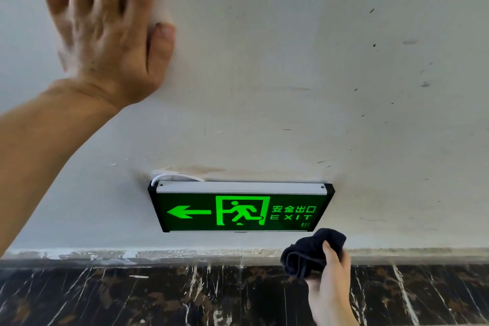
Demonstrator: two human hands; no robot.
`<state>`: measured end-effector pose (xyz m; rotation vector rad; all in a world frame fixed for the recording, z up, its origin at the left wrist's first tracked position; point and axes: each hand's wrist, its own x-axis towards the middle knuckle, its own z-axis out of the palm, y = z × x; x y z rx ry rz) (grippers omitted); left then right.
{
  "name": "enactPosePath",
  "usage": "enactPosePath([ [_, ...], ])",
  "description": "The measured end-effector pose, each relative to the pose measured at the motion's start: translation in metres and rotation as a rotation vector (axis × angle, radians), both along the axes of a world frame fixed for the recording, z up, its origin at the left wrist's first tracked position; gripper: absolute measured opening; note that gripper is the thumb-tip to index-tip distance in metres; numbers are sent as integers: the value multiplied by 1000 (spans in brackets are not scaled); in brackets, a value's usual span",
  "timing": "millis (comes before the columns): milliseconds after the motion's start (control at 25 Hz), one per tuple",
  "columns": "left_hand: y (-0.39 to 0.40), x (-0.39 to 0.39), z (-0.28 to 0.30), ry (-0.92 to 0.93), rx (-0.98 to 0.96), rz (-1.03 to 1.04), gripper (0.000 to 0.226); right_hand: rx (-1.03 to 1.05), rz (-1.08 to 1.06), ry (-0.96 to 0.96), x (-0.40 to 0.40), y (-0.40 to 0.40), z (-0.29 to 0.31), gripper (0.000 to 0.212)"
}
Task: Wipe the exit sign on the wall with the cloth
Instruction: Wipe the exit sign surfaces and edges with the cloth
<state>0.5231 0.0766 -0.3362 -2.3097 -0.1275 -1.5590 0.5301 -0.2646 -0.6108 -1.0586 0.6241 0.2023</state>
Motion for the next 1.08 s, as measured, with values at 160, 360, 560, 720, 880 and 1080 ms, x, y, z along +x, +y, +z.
enactPosePath([
  [160,-3,-2,2,-17,-12,-8,52,-85,-71,-199,-2,13,25,33],
  [360,-4,-3,4,-57,45,-2,55,-290,-92,-415,0,36,44,46],
  [560,-6,-2,5,-54,49,-7,55,-502,-65,-486,-5,70,44,42],
  [720,-7,-2,5,-66,46,-7,52,-611,-9,-534,-26,111,42,39],
  [880,-8,-2,5,-82,51,-1,51,-606,103,-606,-55,158,42,41],
  [1080,-10,-4,8,-97,79,23,52,-510,266,-591,-90,221,45,45],
])
